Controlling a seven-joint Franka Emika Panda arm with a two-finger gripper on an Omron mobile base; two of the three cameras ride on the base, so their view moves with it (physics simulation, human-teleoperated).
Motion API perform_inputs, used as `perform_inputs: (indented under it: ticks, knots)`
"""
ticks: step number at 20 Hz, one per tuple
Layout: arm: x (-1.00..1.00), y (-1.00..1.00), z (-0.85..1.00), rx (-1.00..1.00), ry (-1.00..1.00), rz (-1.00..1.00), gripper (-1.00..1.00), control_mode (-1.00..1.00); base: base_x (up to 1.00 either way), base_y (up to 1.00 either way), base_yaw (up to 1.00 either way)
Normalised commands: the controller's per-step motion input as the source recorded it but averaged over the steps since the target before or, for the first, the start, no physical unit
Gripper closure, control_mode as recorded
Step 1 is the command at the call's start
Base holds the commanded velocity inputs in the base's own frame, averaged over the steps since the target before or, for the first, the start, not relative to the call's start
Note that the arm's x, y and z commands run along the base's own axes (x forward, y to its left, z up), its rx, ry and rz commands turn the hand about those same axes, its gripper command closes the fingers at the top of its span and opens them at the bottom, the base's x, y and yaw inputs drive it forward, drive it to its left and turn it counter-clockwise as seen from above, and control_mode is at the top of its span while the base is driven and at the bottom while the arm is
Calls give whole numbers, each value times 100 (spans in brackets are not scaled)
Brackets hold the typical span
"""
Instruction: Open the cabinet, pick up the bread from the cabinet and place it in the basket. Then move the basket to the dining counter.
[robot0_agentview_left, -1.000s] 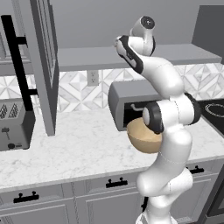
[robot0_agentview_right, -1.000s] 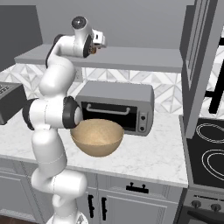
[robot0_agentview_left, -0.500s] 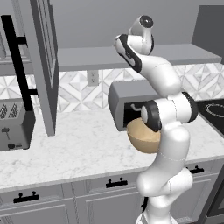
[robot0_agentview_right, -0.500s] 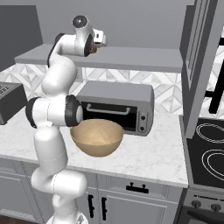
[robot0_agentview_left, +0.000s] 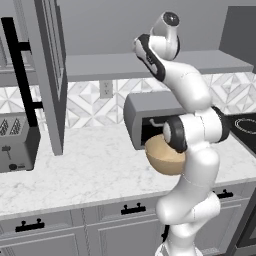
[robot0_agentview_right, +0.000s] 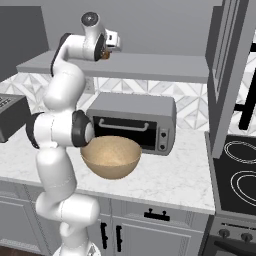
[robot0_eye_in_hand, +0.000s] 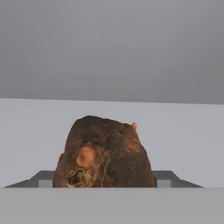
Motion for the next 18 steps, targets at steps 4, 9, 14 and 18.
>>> perform_inputs:
  ticks: [4,9,14,18]
  knots:
    - [-100,-41,0,1,-12,4,100,-100,0,0,0]
    - [-100,-36,9,3,-15,0,100,-100,0,0,0]
    - [-100,-6,54,0,-1,0,100,-100,0,0,0]
    - [-100,0,38,0,1,0,100,-100,0,0,0]
